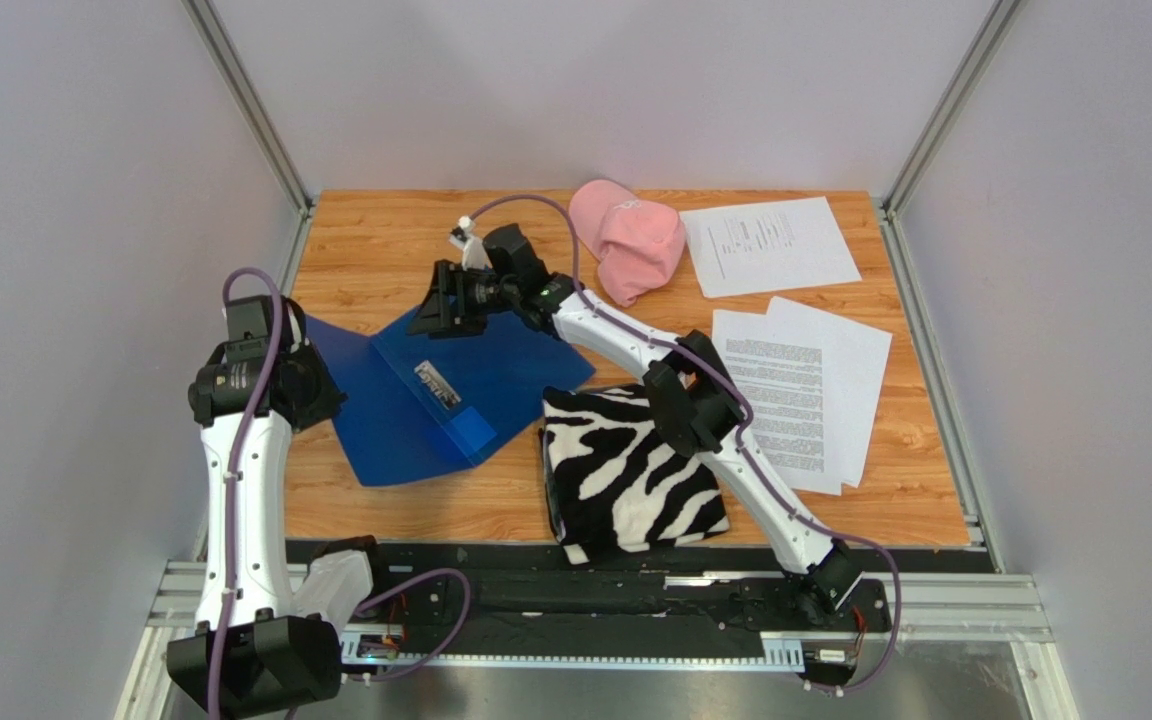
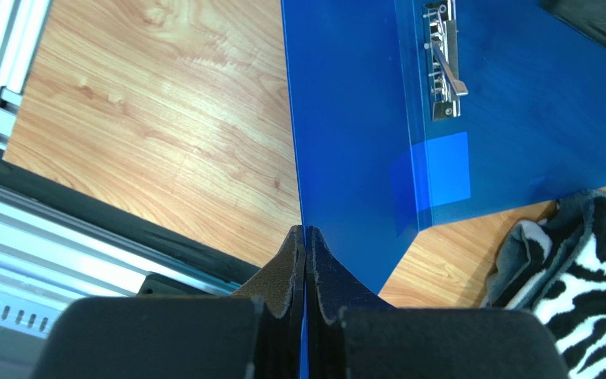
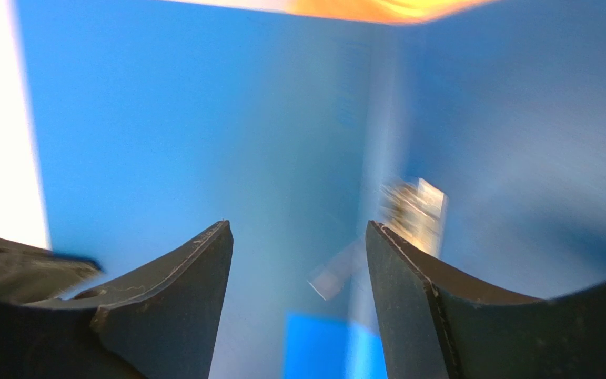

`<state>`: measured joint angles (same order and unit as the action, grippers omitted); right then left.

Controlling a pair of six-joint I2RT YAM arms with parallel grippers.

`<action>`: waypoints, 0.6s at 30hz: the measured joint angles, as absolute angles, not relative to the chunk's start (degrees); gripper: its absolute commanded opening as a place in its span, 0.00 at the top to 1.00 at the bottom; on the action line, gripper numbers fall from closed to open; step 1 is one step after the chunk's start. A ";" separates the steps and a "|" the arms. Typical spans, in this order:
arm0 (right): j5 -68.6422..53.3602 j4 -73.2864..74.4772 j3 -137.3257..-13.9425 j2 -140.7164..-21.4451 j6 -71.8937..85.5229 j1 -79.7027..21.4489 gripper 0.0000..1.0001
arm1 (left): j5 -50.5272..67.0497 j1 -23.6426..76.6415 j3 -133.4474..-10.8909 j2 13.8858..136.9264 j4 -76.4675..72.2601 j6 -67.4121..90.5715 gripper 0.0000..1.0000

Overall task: Put the files into the folder
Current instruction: Open the spring clip on the folder.

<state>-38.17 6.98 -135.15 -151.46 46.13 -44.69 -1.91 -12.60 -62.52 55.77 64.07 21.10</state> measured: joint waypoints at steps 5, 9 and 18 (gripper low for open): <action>-35.97 16.05 -124.97 -143.57 38.76 -39.94 0.34 | -3.92 -13.13 -65.67 58.92 63.77 21.12 1.00; -33.76 19.03 -118.37 -139.15 34.92 -36.60 0.47 | -4.93 -13.80 -67.85 61.91 62.43 20.97 1.00; -32.08 18.85 -119.46 -143.37 35.03 -38.13 0.72 | -7.07 -14.17 -70.65 65.71 61.30 18.00 0.58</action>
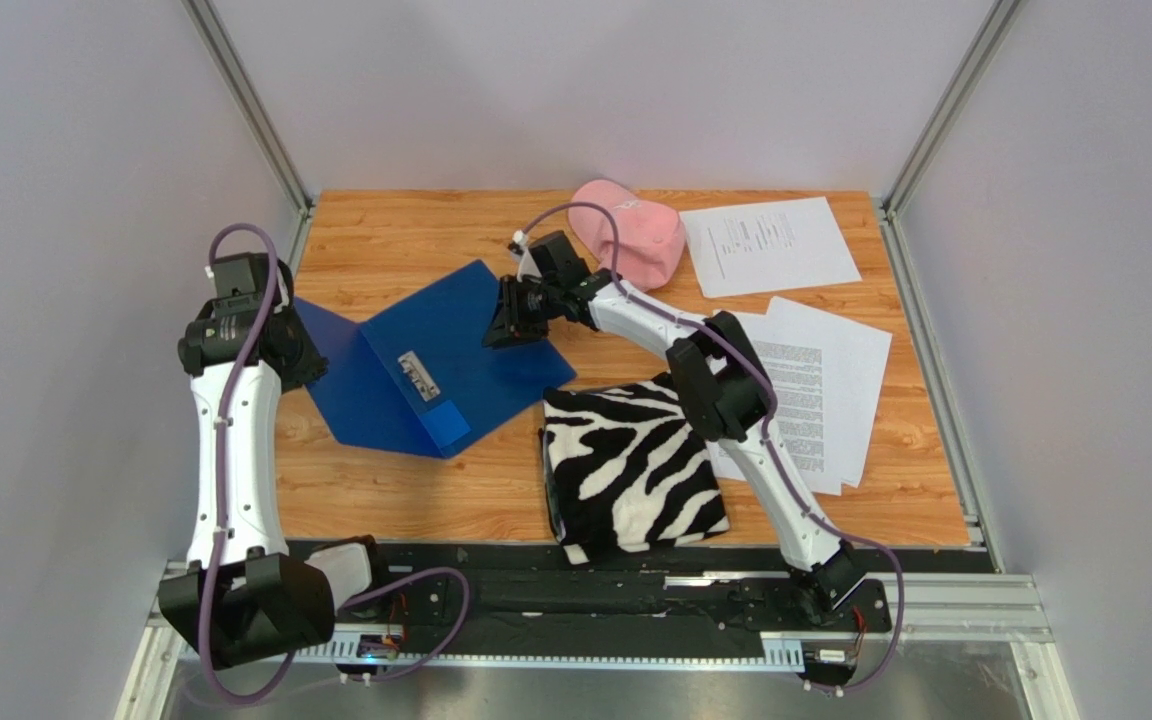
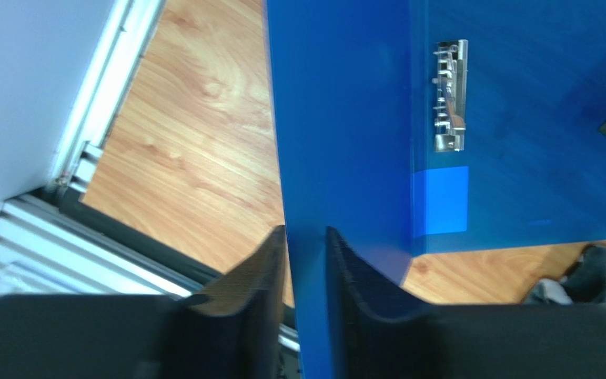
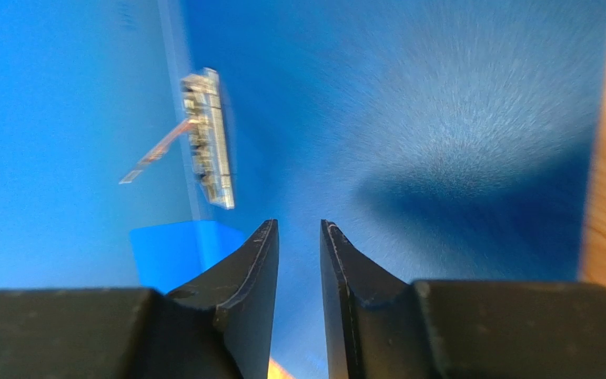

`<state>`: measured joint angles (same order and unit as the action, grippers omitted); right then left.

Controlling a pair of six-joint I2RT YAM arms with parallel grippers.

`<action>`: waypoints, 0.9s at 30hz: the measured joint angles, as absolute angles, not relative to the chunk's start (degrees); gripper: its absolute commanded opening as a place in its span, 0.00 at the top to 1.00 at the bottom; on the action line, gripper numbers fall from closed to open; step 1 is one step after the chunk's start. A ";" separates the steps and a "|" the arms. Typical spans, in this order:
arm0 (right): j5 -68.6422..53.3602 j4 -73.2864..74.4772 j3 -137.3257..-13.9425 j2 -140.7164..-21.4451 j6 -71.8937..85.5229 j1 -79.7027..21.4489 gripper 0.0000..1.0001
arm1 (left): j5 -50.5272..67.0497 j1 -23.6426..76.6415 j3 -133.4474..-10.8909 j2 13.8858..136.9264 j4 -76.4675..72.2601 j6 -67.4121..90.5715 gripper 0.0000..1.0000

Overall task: Put the files into the folder
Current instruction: Open the spring clip on the folder.

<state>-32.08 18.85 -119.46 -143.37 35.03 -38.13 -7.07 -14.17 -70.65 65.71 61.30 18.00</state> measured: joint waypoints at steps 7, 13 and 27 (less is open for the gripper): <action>-27.75 19.35 -119.52 -146.12 36.64 -40.07 0.75 | -13.04 -14.33 -79.13 62.92 66.83 16.49 0.50; -24.08 19.00 -119.24 -145.80 38.54 -41.12 0.75 | -4.36 -12.38 -90.39 55.90 67.51 18.13 0.80; -23.97 19.11 -118.89 -145.62 42.04 -40.38 0.74 | 20.29 -1.45 -54.24 73.43 40.03 38.44 1.00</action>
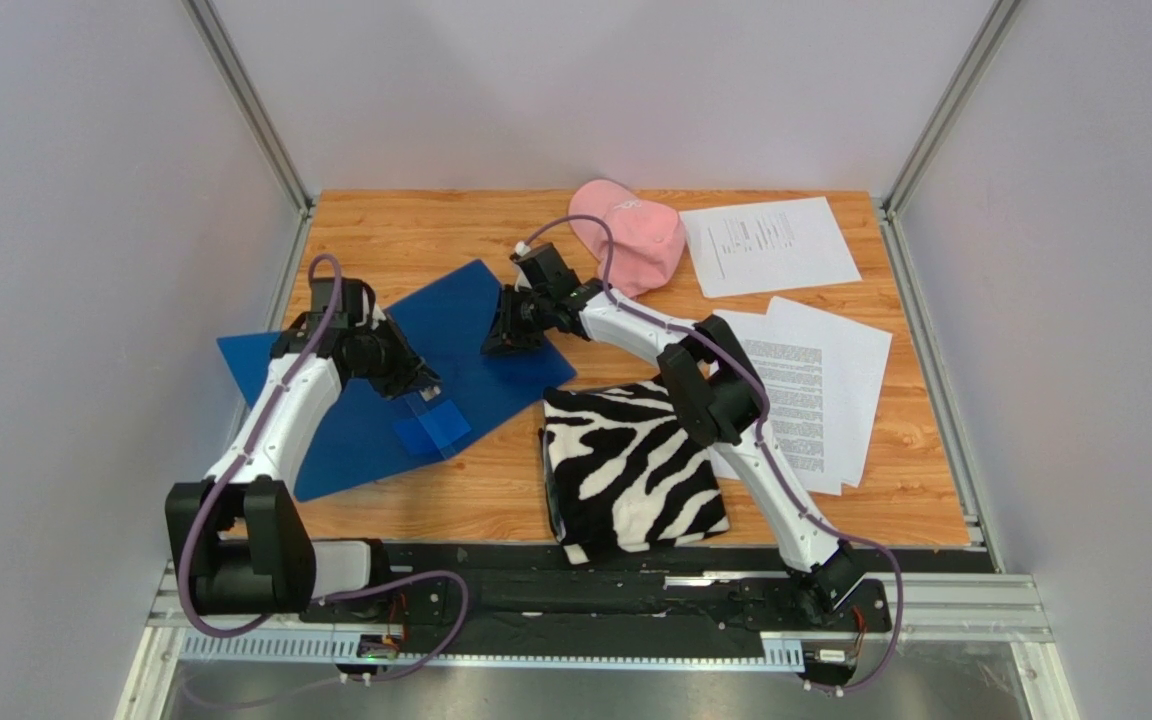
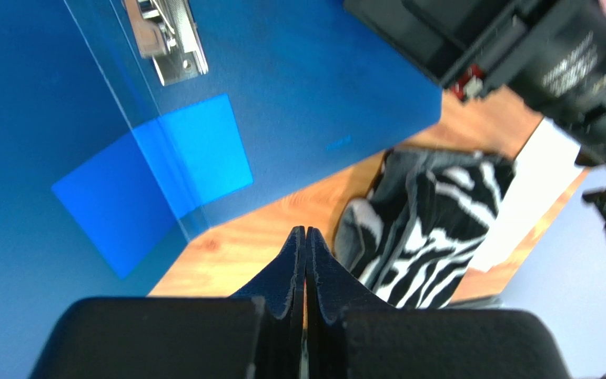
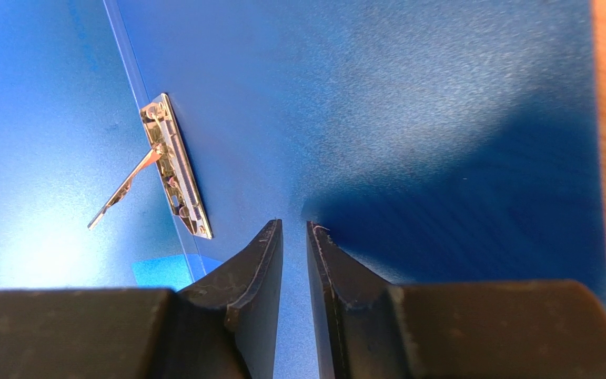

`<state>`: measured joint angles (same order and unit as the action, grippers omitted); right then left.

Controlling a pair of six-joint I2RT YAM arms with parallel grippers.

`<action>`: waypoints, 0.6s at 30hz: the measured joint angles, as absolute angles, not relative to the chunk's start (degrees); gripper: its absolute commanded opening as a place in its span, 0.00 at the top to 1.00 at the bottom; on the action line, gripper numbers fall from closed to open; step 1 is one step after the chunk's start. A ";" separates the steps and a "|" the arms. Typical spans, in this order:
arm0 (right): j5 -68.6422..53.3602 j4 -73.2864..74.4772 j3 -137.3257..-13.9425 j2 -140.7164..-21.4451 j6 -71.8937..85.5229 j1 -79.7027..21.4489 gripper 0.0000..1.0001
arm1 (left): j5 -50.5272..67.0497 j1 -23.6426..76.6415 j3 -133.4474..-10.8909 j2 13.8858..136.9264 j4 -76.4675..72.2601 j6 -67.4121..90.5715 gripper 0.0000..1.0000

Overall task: Put the files into the folder
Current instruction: Open the spring clip on the folder.

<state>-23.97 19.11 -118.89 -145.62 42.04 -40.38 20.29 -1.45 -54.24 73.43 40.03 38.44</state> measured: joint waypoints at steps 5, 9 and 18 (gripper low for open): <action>-24.12 19.16 -118.85 -145.62 42.46 -40.07 0.74 | 17.45 -1.48 -51.09 76.75 30.17 45.84 1.00; -24.29 19.03 -118.65 -145.60 42.74 -39.97 0.74 | 13.04 -1.48 -51.51 83.18 27.40 48.53 1.00; -24.80 18.98 -118.10 -145.34 43.31 -39.72 0.74 | 9.37 -4.38 -51.92 88.53 26.39 49.80 1.00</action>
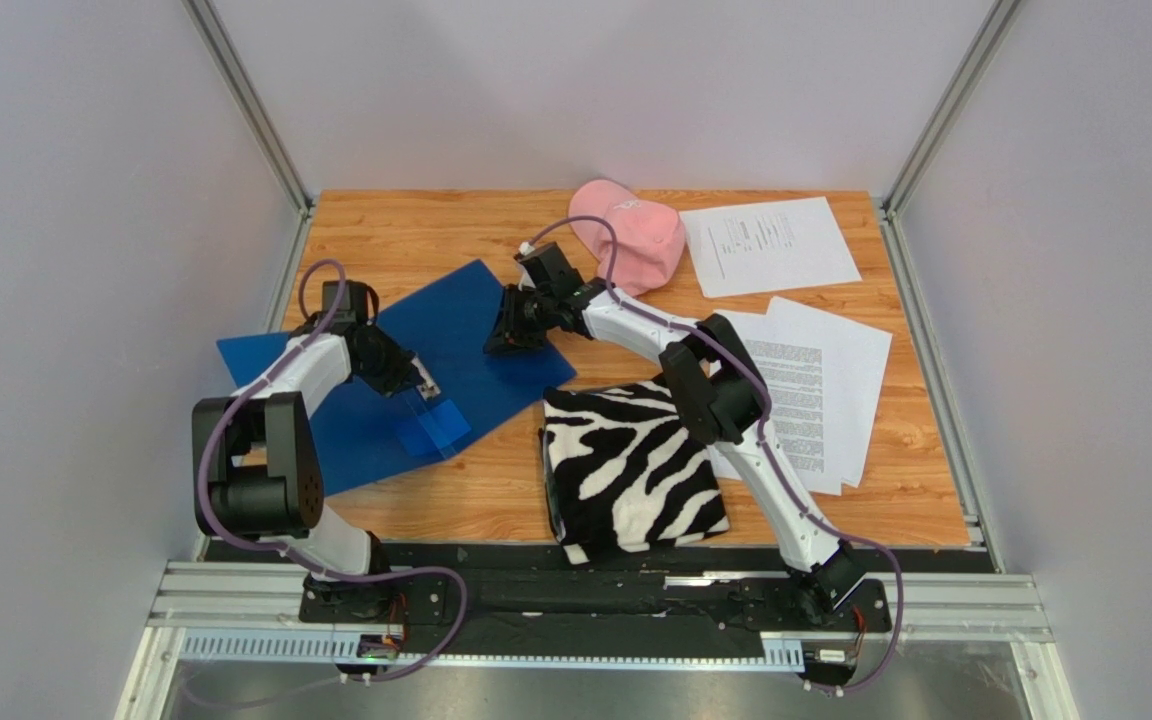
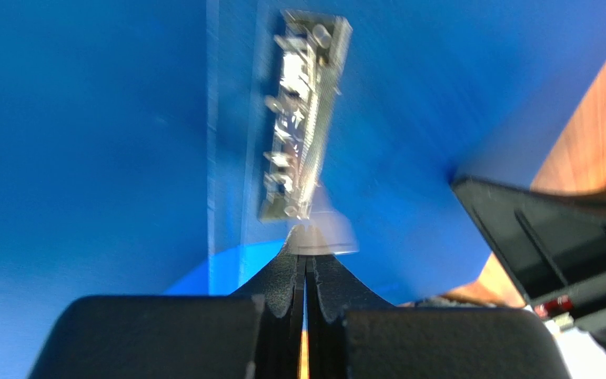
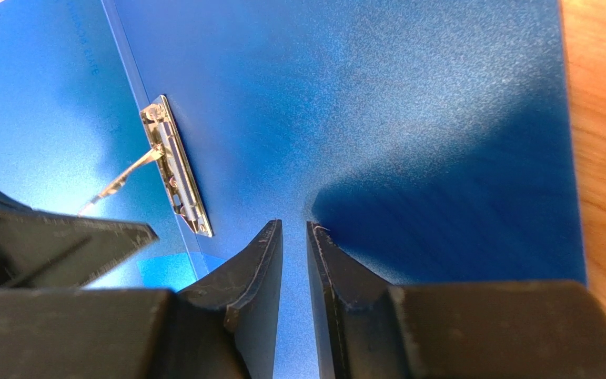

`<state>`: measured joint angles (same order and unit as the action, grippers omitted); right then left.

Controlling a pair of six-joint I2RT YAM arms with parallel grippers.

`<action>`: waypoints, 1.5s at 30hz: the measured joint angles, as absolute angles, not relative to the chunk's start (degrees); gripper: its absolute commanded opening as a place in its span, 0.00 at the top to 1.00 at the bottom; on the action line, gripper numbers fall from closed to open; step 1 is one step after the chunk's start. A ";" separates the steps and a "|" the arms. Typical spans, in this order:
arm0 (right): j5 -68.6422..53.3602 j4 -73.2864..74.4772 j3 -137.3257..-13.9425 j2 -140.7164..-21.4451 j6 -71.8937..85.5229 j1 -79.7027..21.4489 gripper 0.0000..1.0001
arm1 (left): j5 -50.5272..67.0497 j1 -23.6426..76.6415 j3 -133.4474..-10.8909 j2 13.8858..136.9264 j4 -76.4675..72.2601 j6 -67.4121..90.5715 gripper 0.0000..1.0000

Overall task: Put the files into the folder
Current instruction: Open the spring clip on the folder.

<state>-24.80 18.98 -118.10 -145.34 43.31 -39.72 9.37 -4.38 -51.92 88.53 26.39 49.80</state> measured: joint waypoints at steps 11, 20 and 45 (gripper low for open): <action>-25.28 18.70 -117.71 -145.27 43.68 -39.66 0.75 | 7.97 -8.10 -56.73 93.54 26.33 47.27 1.00; -25.65 18.65 -117.67 -145.27 43.68 -39.66 0.75 | 8.19 -9.50 -62.50 99.33 25.54 45.89 1.00; -25.61 21.39 -118.85 -145.27 43.09 -39.68 0.75 | 7.79 -13.21 -58.96 90.28 30.79 52.58 1.00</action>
<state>-25.61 21.39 -118.85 -145.27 43.09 -39.68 7.79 -13.21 -58.96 90.28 30.79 52.58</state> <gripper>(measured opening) 0.251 0.007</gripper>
